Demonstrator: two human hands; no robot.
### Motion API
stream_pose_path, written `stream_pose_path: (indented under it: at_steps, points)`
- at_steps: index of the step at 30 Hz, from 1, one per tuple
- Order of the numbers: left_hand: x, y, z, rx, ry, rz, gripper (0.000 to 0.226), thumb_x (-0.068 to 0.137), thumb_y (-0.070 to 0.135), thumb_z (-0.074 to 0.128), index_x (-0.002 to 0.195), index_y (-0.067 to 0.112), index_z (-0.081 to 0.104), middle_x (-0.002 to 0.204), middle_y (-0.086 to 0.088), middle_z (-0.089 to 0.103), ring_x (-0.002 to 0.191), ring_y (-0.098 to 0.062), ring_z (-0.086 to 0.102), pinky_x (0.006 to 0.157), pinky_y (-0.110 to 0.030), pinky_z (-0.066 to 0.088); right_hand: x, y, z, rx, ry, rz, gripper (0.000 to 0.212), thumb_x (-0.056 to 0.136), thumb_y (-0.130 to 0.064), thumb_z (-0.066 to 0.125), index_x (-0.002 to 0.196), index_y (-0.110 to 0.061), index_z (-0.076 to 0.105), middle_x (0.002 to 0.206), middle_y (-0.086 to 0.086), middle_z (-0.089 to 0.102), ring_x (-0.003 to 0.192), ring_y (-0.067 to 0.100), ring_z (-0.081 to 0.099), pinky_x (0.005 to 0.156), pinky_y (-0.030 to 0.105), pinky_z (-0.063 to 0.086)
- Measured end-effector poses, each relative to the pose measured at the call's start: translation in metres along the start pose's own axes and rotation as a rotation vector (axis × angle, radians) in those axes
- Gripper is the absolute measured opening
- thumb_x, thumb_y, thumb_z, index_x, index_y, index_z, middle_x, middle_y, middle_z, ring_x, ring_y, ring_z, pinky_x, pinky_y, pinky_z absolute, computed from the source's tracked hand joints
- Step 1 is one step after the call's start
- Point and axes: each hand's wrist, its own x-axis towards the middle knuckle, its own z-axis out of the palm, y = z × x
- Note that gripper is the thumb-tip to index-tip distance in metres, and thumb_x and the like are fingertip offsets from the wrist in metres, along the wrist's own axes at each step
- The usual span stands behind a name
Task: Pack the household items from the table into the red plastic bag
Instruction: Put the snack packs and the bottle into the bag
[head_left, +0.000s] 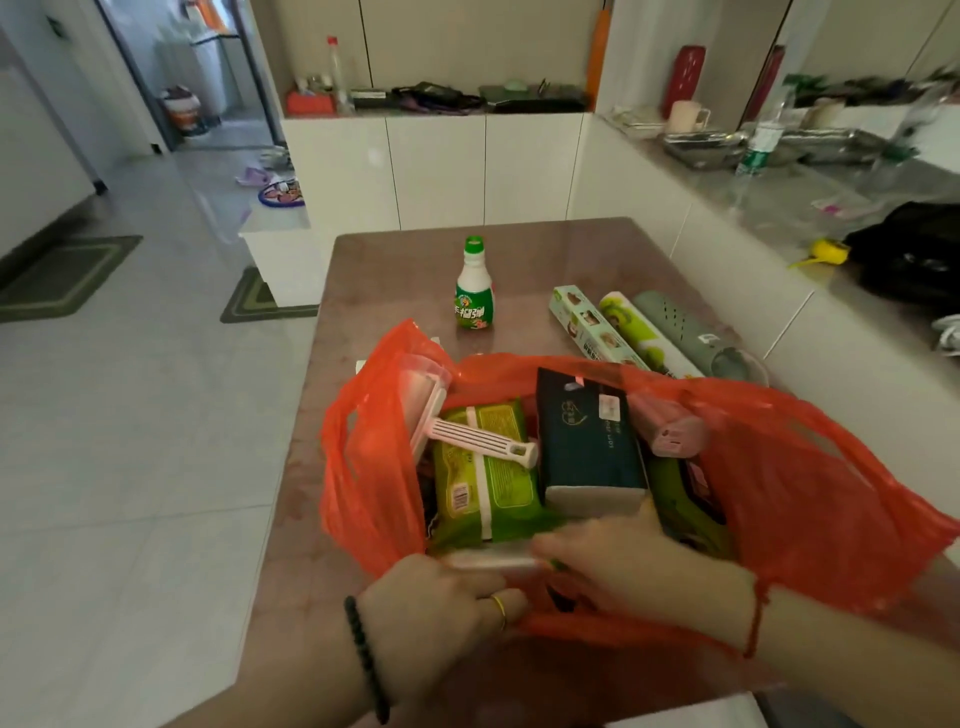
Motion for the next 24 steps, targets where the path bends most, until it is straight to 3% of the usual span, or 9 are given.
stream_pose_path:
  at_steps: [2,4,8,12,15,17,19,22,24]
  points:
    - [-0.001,-0.002,0.001,-0.026,-0.027,-0.015,0.035,0.095,0.038,0.027,0.089,0.038,0.061,0.064,0.019,0.067,0.046,0.002,0.058,0.036,-0.015,0.042,0.001,0.0,0.02,0.014,-0.111,-0.001,0.041,0.095,-0.028,0.043,0.135,-0.033,0.034,0.121,0.003,0.058,0.109,0.025,0.057,0.072,0.032,0.046]
    - [-0.003,-0.004,0.0,-0.017,-0.033,-0.038,0.053,0.097,0.039,0.015,0.086,0.038,0.067,0.06,0.018,0.065,0.044,0.001,0.057,0.037,-0.013,0.04,0.002,0.007,0.014,0.057,-0.187,0.029,0.038,0.094,-0.034,0.043,0.131,-0.034,0.038,0.123,0.002,0.058,0.111,0.022,0.056,0.092,0.039,0.047]
    - [0.002,-0.021,-0.022,-0.13,-0.11,-0.069,0.038,0.091,0.058,0.024,0.092,0.039,0.057,0.065,0.019,0.067,0.053,0.003,0.06,0.043,-0.01,0.042,0.0,0.019,-0.051,0.358,-0.196,0.045,0.033,0.089,-0.038,0.053,0.121,-0.033,0.052,0.117,-0.011,0.062,0.1,0.001,0.06,0.09,0.026,0.052]
    - [0.018,-0.062,-0.06,-0.237,0.092,-0.204,0.035,0.089,0.06,0.026,0.098,0.037,0.052,0.07,0.014,0.069,0.061,0.001,0.061,0.052,-0.015,0.047,0.019,0.039,-0.13,0.735,0.119,0.045,0.02,0.086,-0.025,0.057,0.104,-0.03,0.062,0.096,-0.002,0.073,0.083,0.007,0.07,0.076,0.023,0.057]
    - [0.034,-0.111,-0.088,-0.549,0.337,-0.494,0.042,0.082,0.067,0.031,0.091,0.035,0.058,0.07,0.017,0.068,0.066,0.004,0.061,0.062,-0.008,0.046,0.06,0.063,-0.164,0.991,0.342,0.095,0.026,0.077,-0.03,0.059,0.101,-0.022,0.064,0.088,0.005,0.074,0.077,0.017,0.072,0.068,0.024,0.059]
    - [0.045,-0.159,-0.09,-0.655,0.449,-0.7,0.026,0.084,0.056,0.042,0.086,0.035,0.057,0.07,0.012,0.067,0.068,0.006,0.061,0.064,-0.003,0.044,0.103,0.083,-0.17,1.178,0.35,0.163,0.034,0.082,-0.027,0.059,0.113,-0.012,0.06,0.095,0.011,0.071,0.081,0.021,0.07,0.072,0.027,0.06]
    - [0.053,-0.209,-0.078,-0.804,0.482,-0.928,0.011,0.092,0.034,0.044,0.087,0.032,0.054,0.082,0.007,0.063,0.071,0.001,0.06,0.065,-0.011,0.046,0.152,0.099,-0.165,1.245,0.255,0.252,0.039,0.088,-0.026,0.057,0.123,-0.009,0.051,0.11,0.018,0.065,0.093,0.024,0.066,0.081,0.031,0.057]
    - [0.047,-0.27,-0.029,-1.048,0.398,-1.352,0.02,0.093,0.03,0.044,0.109,0.021,0.052,0.113,-0.008,0.056,0.09,-0.021,0.054,0.079,-0.033,0.043,0.222,0.115,-0.14,1.199,0.044,0.408,0.056,0.088,-0.032,0.058,0.135,-0.008,0.039,0.127,0.019,0.055,0.114,0.029,0.056,0.097,0.04,0.047]
    - [0.037,-0.289,0.02,-1.092,0.229,-1.593,0.044,0.091,0.033,0.047,0.131,0.016,0.041,0.122,-0.011,0.049,0.096,-0.026,0.05,0.081,-0.035,0.041,0.261,0.12,-0.115,1.164,-0.08,0.503,0.066,0.087,-0.038,0.058,0.14,-0.007,0.033,0.135,0.018,0.048,0.122,0.032,0.049,0.1,0.046,0.043]
